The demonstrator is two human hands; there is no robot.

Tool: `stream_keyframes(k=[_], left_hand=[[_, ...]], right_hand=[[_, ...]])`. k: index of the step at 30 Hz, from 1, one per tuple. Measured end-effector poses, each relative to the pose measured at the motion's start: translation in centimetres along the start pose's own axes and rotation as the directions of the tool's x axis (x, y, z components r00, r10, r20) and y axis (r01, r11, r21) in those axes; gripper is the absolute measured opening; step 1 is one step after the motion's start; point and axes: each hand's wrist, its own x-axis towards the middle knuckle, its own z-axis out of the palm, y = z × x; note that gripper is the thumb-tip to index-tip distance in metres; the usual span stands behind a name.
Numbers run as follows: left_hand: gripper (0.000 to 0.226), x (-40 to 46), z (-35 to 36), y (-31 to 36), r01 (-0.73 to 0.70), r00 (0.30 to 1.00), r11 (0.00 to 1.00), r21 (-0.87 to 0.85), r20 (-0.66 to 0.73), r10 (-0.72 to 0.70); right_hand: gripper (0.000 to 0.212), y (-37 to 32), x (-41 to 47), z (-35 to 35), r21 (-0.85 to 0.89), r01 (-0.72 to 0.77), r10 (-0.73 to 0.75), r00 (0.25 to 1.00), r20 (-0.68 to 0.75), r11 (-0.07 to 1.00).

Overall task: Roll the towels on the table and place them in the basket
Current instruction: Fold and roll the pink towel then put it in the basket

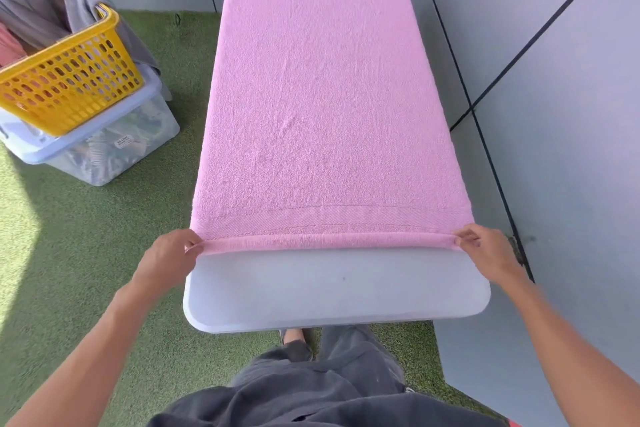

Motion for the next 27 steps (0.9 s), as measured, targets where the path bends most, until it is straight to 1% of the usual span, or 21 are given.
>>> stream_keyframes(k=[1, 2, 4, 5, 6, 7, 9, 11, 12, 14, 16, 18, 19, 21, 23, 25, 26, 27], left_hand=[[0.02, 0.4, -0.2, 0.2, 0.012, 1.0, 0.998, -0.059, -0.02, -0.013], [0.022, 0.7, -0.2, 0.4, 0.005, 0.997, 0.997, -0.077, -0.078, -0.011], [0.021, 0.3, 0.2, 0.6, -0.038, 0.967, 0.999, -0.005, -0.253, 0.036], [0.015, -0.3, 0.7, 0.6, -0.067, 0.943, 0.997, 0.043, -0.325, 0.078], [0.012, -1.0, 1.4, 0.7, -0.111, 0.921, 0.99, 0.088, -0.366, 0.136], [0.014, -1.7, 2.2, 0.8, -0.155, 0.904, 0.98, 0.125, -0.382, 0.192], [0.026, -3.0, 4.2, 0.7, -0.206, 0.882, 0.963, 0.173, -0.394, 0.259], [0.04, -3.6, 5.6, 0.4, -0.219, 0.867, 0.952, 0.214, -0.404, 0.291], [0.044, -3.6, 5.8, 0.3, -0.22, 0.868, 0.949, 0.225, -0.4, 0.296], [0.046, -3.1, 5.3, 0.6, -0.219, 0.868, 0.947, 0.234, -0.397, 0.299], [0.042, -2.2, 4.5, 1.1, -0.207, 0.877, 0.95, 0.232, -0.387, 0.285], [0.033, -1.1, 3.7, 1.7, -0.198, 0.886, 0.95, 0.241, -0.37, 0.279], [0.028, -0.7, 3.3, 1.9, -0.201, 0.889, 0.947, 0.252, -0.359, 0.284], [0.025, -0.4, 2.9, 1.5, -0.204, 0.905, 0.94, 0.272, -0.313, 0.287], [0.021, -0.5, 2.5, 0.4, -0.206, 0.931, 0.94, 0.271, -0.242, 0.273], [0.019, -0.4, 1.8, -0.1, -0.182, 0.966, 0.964, 0.195, -0.148, 0.212], [0.018, -0.2, 1.4, 0.0, -0.138, 0.982, 0.983, 0.123, -0.11, 0.152], [0.018, 0.2, 1.0, 0.4, -0.076, 0.994, 0.996, 0.038, -0.078, 0.078]], right_hand=[[0.01, -0.4, 0.1, 0.3, 0.045, -0.027, 0.03, 0.998, -0.054, 0.999], [0.011, -0.6, 0.0, 0.8, -0.011, -0.045, 0.043, 0.989, -0.139, 0.999], [0.006, -0.8, -0.8, 2.0, -0.191, -0.087, 0.027, 0.955, -0.296, 0.978], [0.002, -0.8, -1.4, 2.7, -0.233, -0.078, -0.003, 0.944, -0.329, 0.969], [0.011, -0.7, -2.0, 3.4, -0.239, -0.043, -0.04, 0.942, -0.334, 0.97], [0.019, -0.5, -2.6, 4.1, -0.228, 0.006, -0.078, 0.947, -0.312, 0.974], [0.023, -0.1, -3.5, 5.1, -0.199, 0.072, -0.129, 0.948, -0.292, 0.977], [0.038, 0.0, -3.6, 5.3, -0.193, 0.09, -0.142, 0.95, -0.278, 0.977], [0.041, -0.2, -3.5, 5.1, -0.192, 0.088, -0.139, 0.952, -0.271, 0.977], [0.036, -0.3, -2.6, 4.6, -0.191, 0.078, -0.129, 0.955, -0.269, 0.978], [0.026, -0.4, -1.4, 4.1, -0.182, 0.089, -0.137, 0.953, -0.271, 0.979], [0.018, -0.5, -0.5, 3.8, -0.196, 0.089, -0.138, 0.957, -0.256, 0.977], [0.016, -0.4, -0.4, 3.7, -0.216, 0.093, -0.145, 0.96, -0.238, 0.972], [0.019, 0.2, -0.5, 3.4, -0.243, 0.113, -0.161, 0.969, -0.188, 0.963], [0.02, 0.9, -0.8, 2.6, -0.249, 0.122, -0.15, 0.984, -0.094, 0.961], [0.019, 1.1, -1.1, 1.4, -0.198, 0.113, -0.109, 0.994, 0.028, 0.974], [0.017, 0.9, -0.9, 0.8, -0.135, 0.078, -0.068, 0.995, 0.078, 0.988], [0.016, 0.4, -0.7, 0.3, -0.036, 0.003, 0.001, 0.995, 0.103, 0.999]])
